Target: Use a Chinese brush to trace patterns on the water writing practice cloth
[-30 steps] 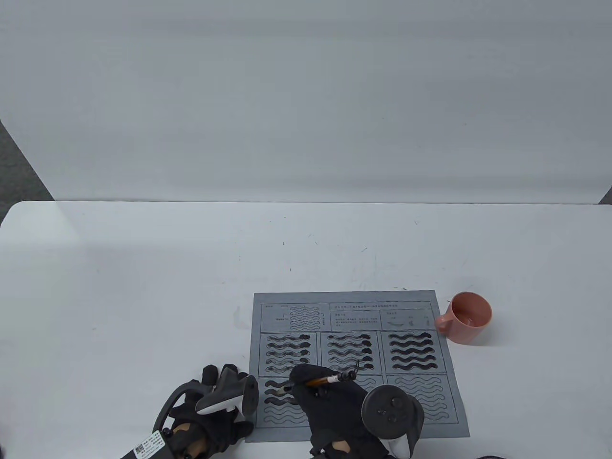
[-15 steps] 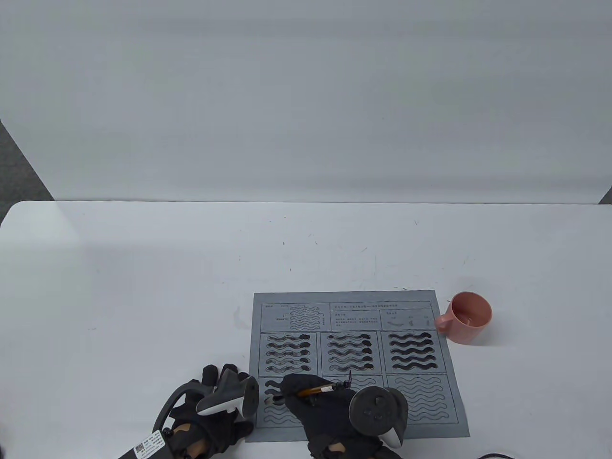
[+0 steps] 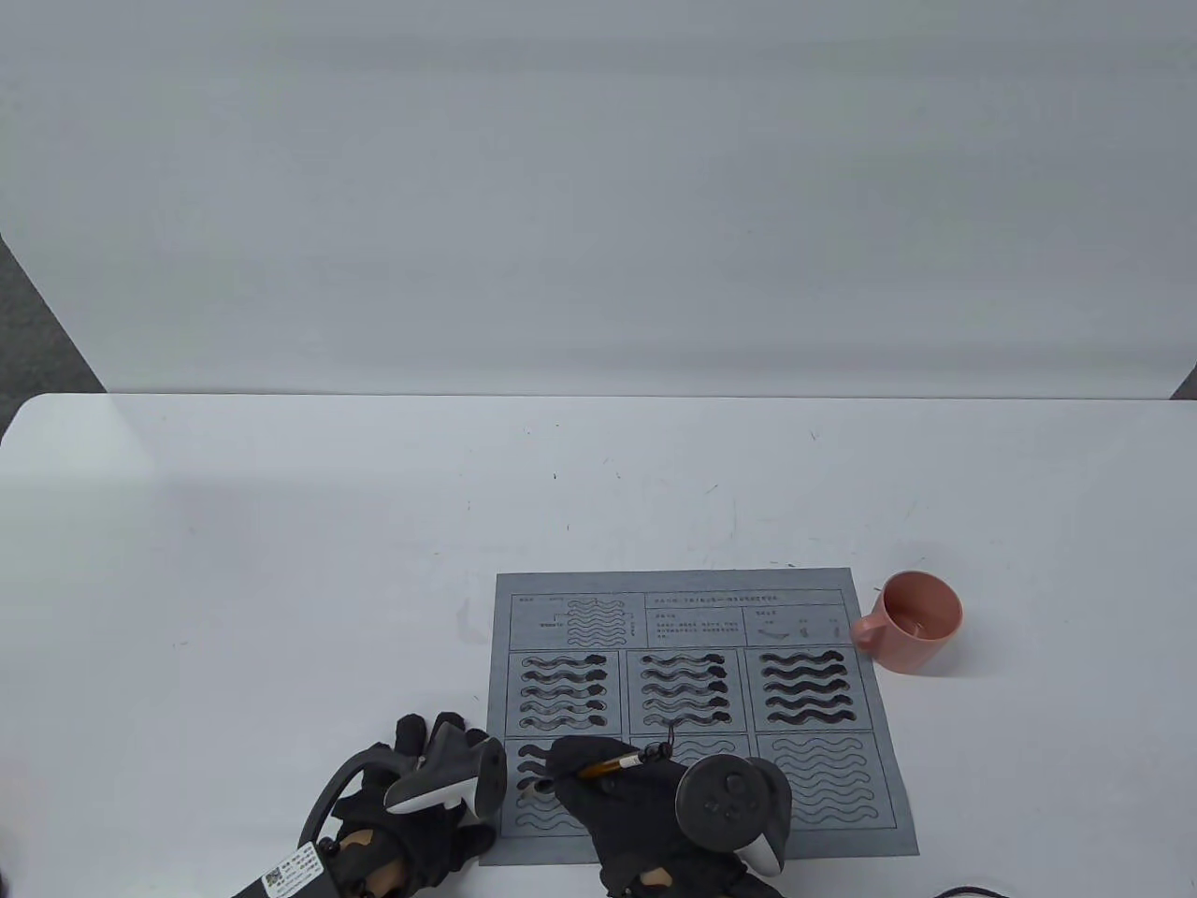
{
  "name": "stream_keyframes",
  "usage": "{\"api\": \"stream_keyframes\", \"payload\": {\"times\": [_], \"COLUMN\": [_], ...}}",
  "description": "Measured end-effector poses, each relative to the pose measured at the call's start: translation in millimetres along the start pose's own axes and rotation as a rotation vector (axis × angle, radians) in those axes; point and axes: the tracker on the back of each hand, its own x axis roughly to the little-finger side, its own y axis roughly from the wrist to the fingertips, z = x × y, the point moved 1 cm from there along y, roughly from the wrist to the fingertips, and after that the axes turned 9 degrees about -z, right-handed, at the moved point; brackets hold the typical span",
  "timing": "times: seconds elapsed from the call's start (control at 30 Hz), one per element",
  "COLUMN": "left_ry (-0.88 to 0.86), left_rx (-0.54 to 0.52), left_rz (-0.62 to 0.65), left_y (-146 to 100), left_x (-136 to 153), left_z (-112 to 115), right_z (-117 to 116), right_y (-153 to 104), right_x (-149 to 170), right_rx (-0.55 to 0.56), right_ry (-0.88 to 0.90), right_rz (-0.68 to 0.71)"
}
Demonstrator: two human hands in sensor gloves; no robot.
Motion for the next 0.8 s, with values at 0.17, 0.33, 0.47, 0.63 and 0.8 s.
{"api": "stream_keyframes", "payload": {"times": [0.17, 0.33, 0.47, 0.63, 0.8], "left_ry": [0.0, 0.0, 0.0, 0.0, 0.0], "left_rx": [0.0, 0.0, 0.0, 0.0, 0.0], "left_rz": [0.0, 0.0, 0.0, 0.0, 0.0], "left_y": [-0.1, -0.1, -0.1, -0.1, -0.1], "left_x": [-0.1, -0.1, -0.1, -0.1, -0.1], "left_z": [0.0, 0.0, 0.0, 0.0, 0.0], "right_z": [-1.8, -3.0, -3.9, -4.8, -4.8], "right_y": [0.0, 0.3, 0.3, 0.6, 0.7], "right_x": [-0.1, 0.0, -0.2, -0.5, -0.7], "right_rx": [-0.018, -0.026, -0.034, -0.039, -0.039], "right_ry": [-0.008, -0.001, -0.011, -0.014, -0.02], "right_rz": [-0.003, -0.013, -0.017, -0.013, -0.015]}}
